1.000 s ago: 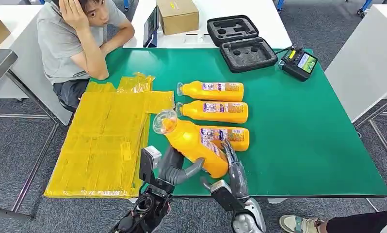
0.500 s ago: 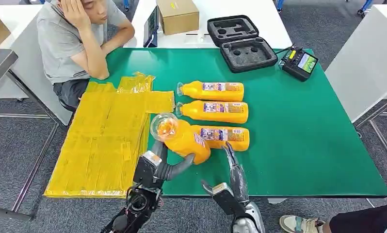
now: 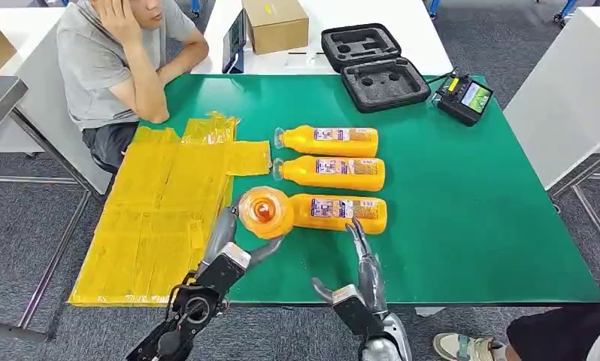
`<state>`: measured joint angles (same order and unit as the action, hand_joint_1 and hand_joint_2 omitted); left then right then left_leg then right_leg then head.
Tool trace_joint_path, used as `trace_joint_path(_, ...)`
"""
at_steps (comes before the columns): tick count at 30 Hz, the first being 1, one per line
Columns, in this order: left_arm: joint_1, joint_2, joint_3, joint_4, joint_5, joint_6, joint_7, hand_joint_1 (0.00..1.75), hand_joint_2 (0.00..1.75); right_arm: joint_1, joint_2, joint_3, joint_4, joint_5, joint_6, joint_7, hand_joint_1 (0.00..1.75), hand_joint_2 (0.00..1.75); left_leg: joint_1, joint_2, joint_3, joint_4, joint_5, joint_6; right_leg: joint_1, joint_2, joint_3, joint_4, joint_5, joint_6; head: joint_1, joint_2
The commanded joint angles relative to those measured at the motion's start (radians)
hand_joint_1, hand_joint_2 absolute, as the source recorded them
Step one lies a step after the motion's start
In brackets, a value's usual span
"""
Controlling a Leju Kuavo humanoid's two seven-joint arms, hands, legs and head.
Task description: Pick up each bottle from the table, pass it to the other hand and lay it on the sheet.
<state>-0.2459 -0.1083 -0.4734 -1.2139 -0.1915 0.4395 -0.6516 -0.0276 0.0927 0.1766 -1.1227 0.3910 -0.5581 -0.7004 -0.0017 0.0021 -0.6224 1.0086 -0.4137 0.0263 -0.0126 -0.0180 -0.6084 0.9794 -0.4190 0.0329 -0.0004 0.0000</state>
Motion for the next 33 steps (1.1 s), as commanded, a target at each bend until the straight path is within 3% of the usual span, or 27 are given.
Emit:
trace_joint_path(1,-0.021,0.086,0.006,-0.019,-0.197,0.029,0.095,1.68,1.75,-0.001,-0.016,0.025,-0.012,-0.013,0.006,0.002,0.0,1.75,0.001,0.001,0.004,0.0,-0.002,-0.002,0.001,0.002,0.004,-0.001,-0.001,-0.001,0.0,0.0)
trace_joint_path(5,0.023,0.166,0.082,-0.097,-0.36,0.031,0.15,1.41,1.75,0.006,-0.025,0.031,-0.02,-0.034,0.012,0.002,0.0,1.75,0.001,0.003,0.004,-0.001,-0.002,-0.002,0.001,0.004,0.003,-0.001,-0.001,-0.001,0.0,0.0)
trace_joint_path(9,0.033,0.193,0.128,-0.113,-0.59,0.097,0.229,1.52,1.75,-0.001,-0.029,0.063,-0.004,-0.057,0.001,0.002,0.0,1.75,0.002,0.003,0.005,0.0,-0.003,-0.002,0.002,0.005,0.004,0.0,-0.001,-0.002,0.0,0.0)
trace_joint_path(19,0.033,0.193,0.128,-0.113,-0.59,0.097,0.229,1.54,1.75,-0.001,-0.029,0.063,-0.004,-0.057,0.001,0.002,0.0,1.75,0.002,0.001,0.004,-0.001,-0.002,-0.002,0.002,0.003,0.004,-0.001,-0.001,-0.001,0.0,0.0)
trace_joint_path(20,0.037,0.196,0.142,-0.11,-0.708,0.133,0.281,1.5,1.75,-0.011,-0.029,0.07,0.008,-0.065,0.003,0.002,0.0,1.75,0.002,0.001,0.003,-0.001,-0.001,-0.002,0.002,0.002,0.003,0.0,-0.001,-0.001,0.0,0.0)
trace_joint_path(22,0.049,0.206,0.17,-0.118,-0.839,0.176,0.337,1.61,1.75,-0.024,-0.027,0.078,0.024,-0.076,0.004,0.002,0.0,1.75,0.002,0.002,0.005,-0.001,-0.002,-0.002,0.002,0.003,0.004,-0.001,-0.001,-0.002,0.0,0.0)
trace_joint_path(23,0.051,0.212,0.183,-0.122,-0.871,0.19,0.354,1.48,1.75,-0.031,-0.025,0.081,0.031,-0.081,0.011,0.002,0.0,1.75,0.002,0.003,0.003,-0.001,-0.001,-0.002,0.002,0.004,0.002,0.0,-0.001,-0.001,0.0,0.0)
trace_joint_path(31,-0.032,0.261,0.229,-0.002,-1.065,0.242,0.446,1.41,1.75,-0.046,-0.016,0.097,0.049,-0.109,0.0,0.002,0.0,1.75,0.002,0.001,0.002,-0.001,0.0,-0.002,0.002,0.002,0.002,-0.001,0.0,-0.001,0.0,0.0)
trace_joint_path(33,-0.026,0.257,0.246,0.0,-1.292,0.198,0.588,1.38,1.75,-0.032,-0.009,0.091,0.049,-0.112,0.015,0.002,0.0,1.75,0.003,0.0,0.004,-0.001,0.0,-0.003,0.002,0.001,0.003,-0.001,-0.001,-0.002,0.0,0.0)
